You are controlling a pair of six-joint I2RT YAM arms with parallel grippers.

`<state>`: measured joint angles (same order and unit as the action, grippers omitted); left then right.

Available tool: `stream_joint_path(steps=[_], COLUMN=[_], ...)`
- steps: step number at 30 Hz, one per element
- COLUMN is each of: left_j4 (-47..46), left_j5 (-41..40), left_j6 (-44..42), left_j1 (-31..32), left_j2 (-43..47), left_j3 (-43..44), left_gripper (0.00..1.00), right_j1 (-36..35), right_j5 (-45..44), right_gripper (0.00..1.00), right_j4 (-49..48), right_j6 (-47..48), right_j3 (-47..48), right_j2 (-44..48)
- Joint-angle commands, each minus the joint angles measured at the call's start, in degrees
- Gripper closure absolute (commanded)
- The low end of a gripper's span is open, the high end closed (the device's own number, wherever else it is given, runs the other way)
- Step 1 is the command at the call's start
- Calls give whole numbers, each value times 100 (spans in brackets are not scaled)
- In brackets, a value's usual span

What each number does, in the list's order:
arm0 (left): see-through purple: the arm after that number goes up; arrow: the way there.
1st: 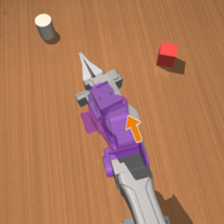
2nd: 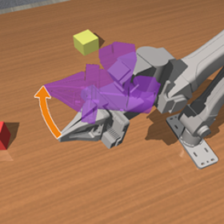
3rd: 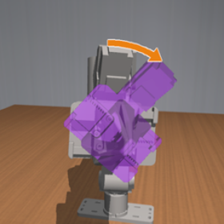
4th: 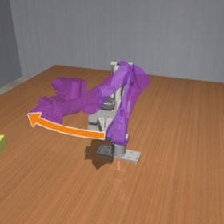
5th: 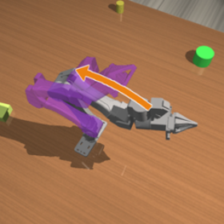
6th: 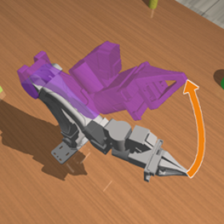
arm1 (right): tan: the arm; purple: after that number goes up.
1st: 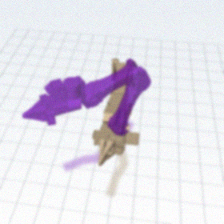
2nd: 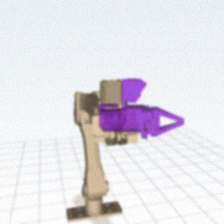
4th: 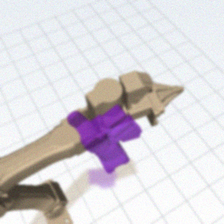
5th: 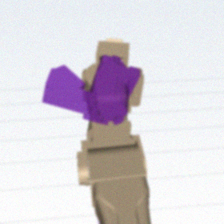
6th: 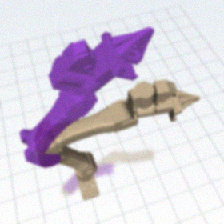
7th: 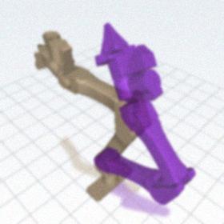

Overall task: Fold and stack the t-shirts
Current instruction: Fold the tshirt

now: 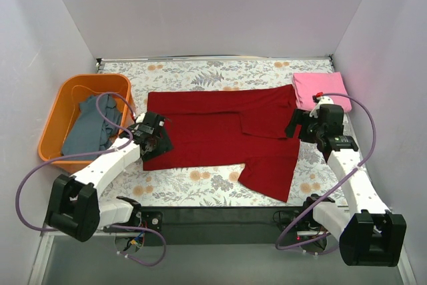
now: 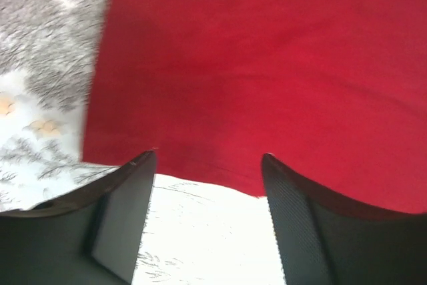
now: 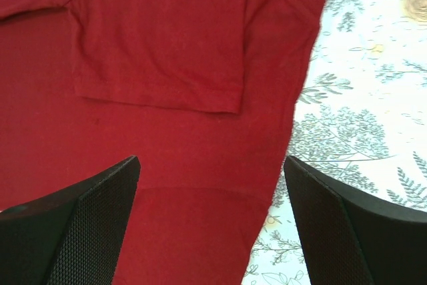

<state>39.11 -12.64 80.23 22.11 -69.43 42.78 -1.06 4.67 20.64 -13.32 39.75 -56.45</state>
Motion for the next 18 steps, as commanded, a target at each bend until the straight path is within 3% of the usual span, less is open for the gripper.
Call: stream_joint_path(steps=[1, 4, 18], left_j4=[351, 316, 413], left_j5=[-880, -1003, -1662], left_j6=[686, 941, 1487], left_j1=[30, 22, 22], left_j2=[-79, -167, -572], left_j3=[-138, -472, -657], left_gripper=[42, 48, 50], right_j1=[-227, -333, -518], right_j5=[-159, -203, -344], right_gripper=[20, 20, 21], right_j4=[-87, -87, -96], right_j6=[5, 14, -91], right_j3=[16, -46, -230], right_j2=[-7, 28, -33])
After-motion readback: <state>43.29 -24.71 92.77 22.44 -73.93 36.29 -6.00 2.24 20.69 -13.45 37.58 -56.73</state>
